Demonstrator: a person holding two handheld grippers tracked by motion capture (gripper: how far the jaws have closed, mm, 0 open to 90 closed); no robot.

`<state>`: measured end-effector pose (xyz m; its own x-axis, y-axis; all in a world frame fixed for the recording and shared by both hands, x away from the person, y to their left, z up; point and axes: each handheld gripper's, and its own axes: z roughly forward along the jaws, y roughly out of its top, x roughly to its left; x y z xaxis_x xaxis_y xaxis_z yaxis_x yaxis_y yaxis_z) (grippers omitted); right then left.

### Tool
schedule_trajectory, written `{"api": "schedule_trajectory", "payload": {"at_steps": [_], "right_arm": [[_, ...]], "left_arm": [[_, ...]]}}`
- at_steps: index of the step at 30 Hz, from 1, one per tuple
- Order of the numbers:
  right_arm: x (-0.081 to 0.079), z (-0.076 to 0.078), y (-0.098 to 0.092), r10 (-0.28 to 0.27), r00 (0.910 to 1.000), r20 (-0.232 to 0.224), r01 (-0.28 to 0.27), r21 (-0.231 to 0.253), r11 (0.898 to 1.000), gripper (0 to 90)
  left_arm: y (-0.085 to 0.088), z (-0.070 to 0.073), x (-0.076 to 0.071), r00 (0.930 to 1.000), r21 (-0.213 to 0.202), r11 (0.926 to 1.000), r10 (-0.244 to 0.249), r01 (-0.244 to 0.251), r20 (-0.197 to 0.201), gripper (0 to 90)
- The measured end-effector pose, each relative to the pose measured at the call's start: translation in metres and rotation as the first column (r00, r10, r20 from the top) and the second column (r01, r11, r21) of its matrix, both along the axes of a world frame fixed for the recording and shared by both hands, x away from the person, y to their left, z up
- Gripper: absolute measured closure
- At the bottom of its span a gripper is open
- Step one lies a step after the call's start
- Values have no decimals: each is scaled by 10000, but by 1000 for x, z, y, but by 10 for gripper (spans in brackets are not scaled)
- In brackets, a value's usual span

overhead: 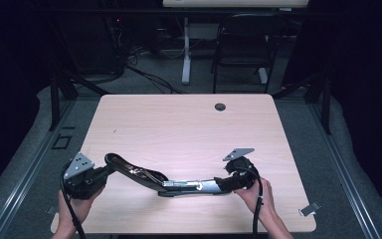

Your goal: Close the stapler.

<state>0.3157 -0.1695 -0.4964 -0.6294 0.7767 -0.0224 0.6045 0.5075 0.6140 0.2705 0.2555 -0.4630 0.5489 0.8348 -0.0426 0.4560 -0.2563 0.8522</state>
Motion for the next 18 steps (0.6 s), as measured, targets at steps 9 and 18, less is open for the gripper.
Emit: {"api": "schedule_trajectory", "payload": {"at_steps": [9,18], "right_arm": [[0,5,0,-84,9999,83,83,107,9999,261],[-4,19,3,-530,9953,816,533,-18,9986,463]], "left_arm": [[-3,1,1,10000,-84,10000,-10,11,31,900],[-11,5,5,9998,-31,9998,-174,174,123,900]]}}
